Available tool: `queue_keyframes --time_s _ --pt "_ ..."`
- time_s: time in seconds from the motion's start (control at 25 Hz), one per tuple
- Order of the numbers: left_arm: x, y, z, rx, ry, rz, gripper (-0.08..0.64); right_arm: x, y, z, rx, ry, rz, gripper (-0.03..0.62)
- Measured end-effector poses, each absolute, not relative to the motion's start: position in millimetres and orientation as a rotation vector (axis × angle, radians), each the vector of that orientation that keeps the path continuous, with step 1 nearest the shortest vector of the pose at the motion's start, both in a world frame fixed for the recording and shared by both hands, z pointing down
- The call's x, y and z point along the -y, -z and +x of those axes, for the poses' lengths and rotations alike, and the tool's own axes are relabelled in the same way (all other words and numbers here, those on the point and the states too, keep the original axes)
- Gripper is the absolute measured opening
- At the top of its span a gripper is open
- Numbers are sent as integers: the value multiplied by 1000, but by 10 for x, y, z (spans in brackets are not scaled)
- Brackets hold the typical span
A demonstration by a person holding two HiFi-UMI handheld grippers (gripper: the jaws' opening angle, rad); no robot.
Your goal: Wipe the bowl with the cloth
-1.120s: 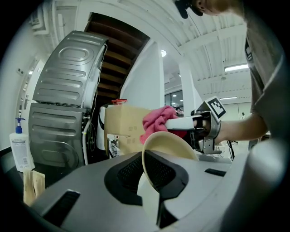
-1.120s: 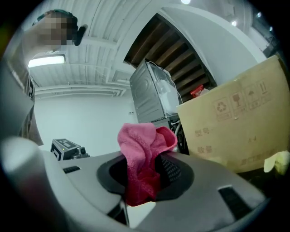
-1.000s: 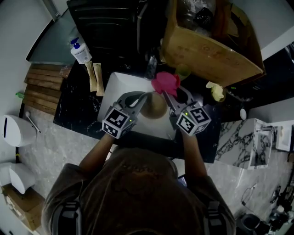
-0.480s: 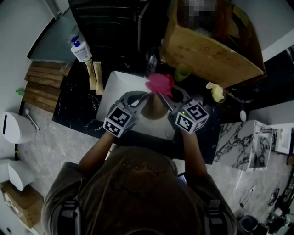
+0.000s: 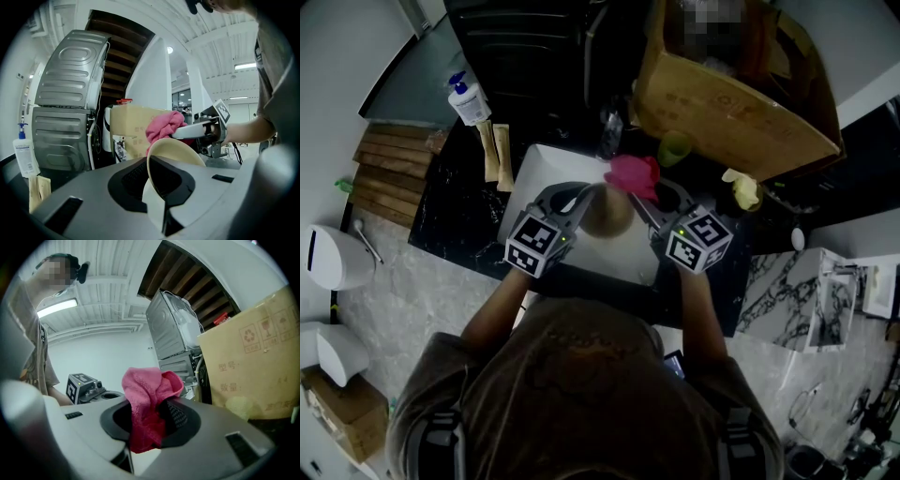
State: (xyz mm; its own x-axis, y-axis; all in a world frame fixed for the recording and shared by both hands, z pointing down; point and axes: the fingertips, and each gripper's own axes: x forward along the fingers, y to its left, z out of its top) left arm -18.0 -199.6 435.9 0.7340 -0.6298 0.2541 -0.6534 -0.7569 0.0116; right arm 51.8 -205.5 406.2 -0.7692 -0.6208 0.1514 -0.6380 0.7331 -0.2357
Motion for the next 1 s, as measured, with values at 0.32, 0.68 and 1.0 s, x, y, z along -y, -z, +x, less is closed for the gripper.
queue_keyframes --time_s 0.32,0.68,1.0 --pt "2124 -4330 -375 1113 -295 2766 21 1960 -4205 586 2813 -446 1026 115" --pt "2242 -4274 -528 1178 -253 2718 21 1791 -4345 553 2802 -502 984 115" --pt "2358 -4181 -551 1225 -225 2710 23 1671 -4475 461 2808 -567 963 116"
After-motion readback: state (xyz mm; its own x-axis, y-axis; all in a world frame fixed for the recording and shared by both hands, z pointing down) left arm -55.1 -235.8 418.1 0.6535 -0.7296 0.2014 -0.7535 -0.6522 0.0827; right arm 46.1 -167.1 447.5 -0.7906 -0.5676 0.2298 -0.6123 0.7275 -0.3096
